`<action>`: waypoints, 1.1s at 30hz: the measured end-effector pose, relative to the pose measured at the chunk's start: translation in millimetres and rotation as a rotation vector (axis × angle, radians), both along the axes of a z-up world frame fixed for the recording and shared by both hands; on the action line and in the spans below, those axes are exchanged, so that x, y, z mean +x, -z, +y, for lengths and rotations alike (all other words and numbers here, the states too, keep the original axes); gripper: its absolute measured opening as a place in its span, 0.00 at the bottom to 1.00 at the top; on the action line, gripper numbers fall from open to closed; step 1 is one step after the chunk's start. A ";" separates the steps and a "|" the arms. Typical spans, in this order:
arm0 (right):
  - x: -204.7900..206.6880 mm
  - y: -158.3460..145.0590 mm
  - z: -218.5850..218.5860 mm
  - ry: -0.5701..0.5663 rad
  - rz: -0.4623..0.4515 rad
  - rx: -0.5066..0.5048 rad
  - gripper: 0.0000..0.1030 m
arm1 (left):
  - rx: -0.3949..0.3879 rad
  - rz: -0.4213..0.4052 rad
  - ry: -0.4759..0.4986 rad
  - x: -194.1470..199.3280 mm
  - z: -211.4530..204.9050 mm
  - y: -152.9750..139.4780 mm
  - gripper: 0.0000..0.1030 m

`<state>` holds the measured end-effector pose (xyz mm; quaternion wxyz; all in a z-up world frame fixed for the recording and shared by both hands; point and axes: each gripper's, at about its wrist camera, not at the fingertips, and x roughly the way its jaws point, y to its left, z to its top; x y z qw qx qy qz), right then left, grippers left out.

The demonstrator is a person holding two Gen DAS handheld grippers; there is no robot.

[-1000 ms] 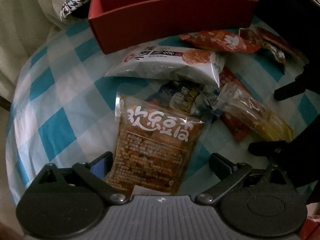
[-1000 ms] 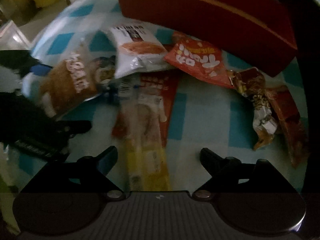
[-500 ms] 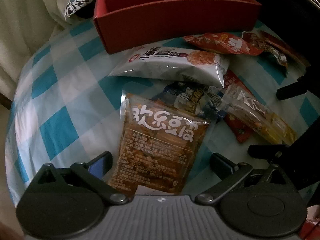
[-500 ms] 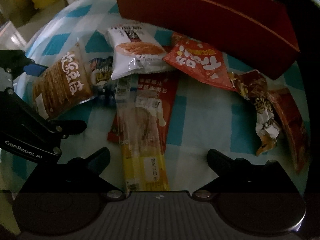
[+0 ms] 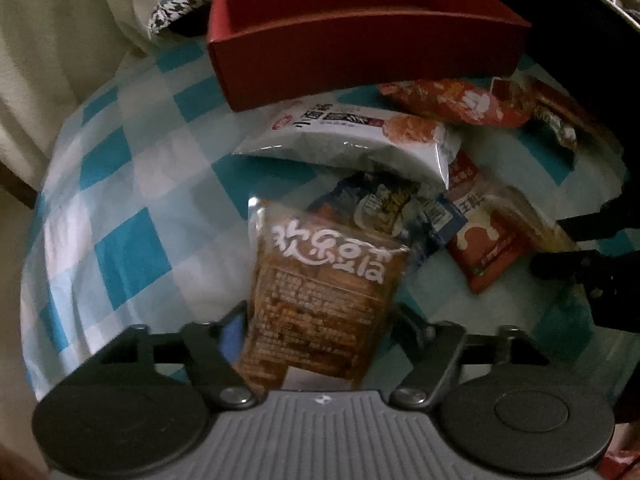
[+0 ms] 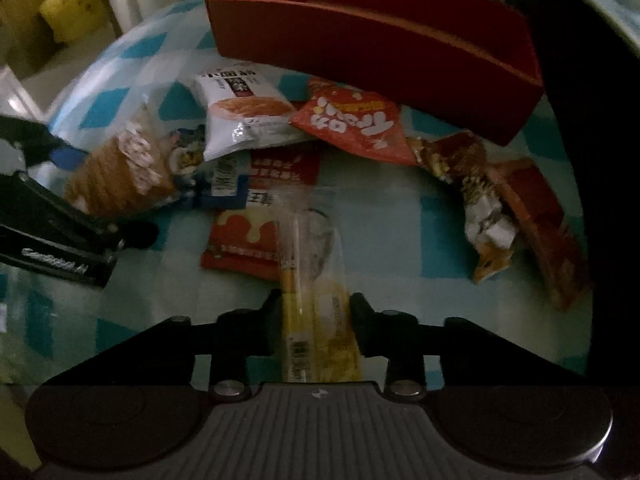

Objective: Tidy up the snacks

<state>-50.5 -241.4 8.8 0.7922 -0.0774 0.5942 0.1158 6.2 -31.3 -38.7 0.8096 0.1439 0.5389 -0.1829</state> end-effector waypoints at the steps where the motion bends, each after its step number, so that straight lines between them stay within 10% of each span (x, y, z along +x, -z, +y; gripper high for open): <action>1: 0.1 -0.8 -1.0 0.002 -0.003 0.007 0.39 | -0.004 -0.001 -0.005 0.5 0.7 -1.0 0.56; 33: 20.6 -41.2 3.5 0.060 -0.157 0.144 0.35 | -0.237 -0.091 -0.113 17.9 21.1 -53.4 0.41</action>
